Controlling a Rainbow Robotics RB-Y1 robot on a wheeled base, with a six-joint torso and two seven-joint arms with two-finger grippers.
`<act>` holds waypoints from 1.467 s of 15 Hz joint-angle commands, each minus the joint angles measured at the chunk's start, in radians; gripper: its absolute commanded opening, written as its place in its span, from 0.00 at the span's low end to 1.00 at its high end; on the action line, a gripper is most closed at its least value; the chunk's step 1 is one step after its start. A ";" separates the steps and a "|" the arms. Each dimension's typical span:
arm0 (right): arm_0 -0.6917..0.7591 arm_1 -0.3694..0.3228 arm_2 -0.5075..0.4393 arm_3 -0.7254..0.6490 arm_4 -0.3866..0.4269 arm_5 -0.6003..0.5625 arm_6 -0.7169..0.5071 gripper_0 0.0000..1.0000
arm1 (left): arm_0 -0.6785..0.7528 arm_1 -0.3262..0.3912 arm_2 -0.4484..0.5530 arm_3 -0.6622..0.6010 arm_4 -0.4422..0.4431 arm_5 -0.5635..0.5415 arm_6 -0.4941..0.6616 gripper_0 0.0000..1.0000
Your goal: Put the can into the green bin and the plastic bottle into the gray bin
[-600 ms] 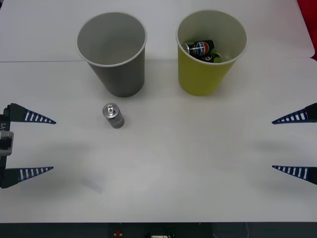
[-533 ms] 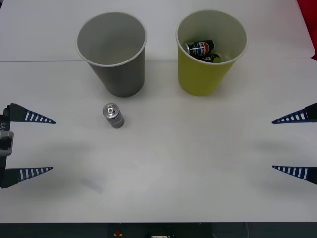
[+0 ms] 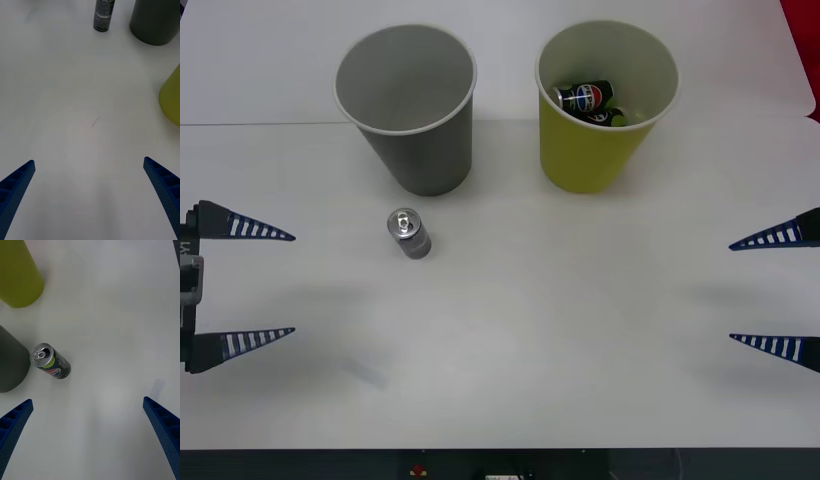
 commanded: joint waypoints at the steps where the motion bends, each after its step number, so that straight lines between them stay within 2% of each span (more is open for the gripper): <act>1: 0.000 0.000 0.000 0.000 0.000 0.000 0.000 1.00 | 0.001 0.000 -0.007 0.010 0.017 0.019 0.015 1.00; 8: 0.000 0.000 0.000 0.000 0.000 0.000 0.000 1.00 | 0.009 0.000 -0.159 0.125 0.230 0.114 0.030 1.00; 13: 0.000 0.000 0.000 0.000 0.000 0.000 0.000 1.00 | 0.058 0.000 -0.242 0.125 0.356 0.251 0.021 1.00; 19: 0.000 0.000 0.000 0.000 0.000 0.000 0.000 1.00 | 0.083 -0.002 -0.392 0.125 0.520 0.436 0.004 1.00; 22: 0.000 0.000 0.000 0.000 0.000 0.000 0.000 1.00 | 0.078 -0.011 -0.458 0.124 0.646 0.521 -0.022 1.00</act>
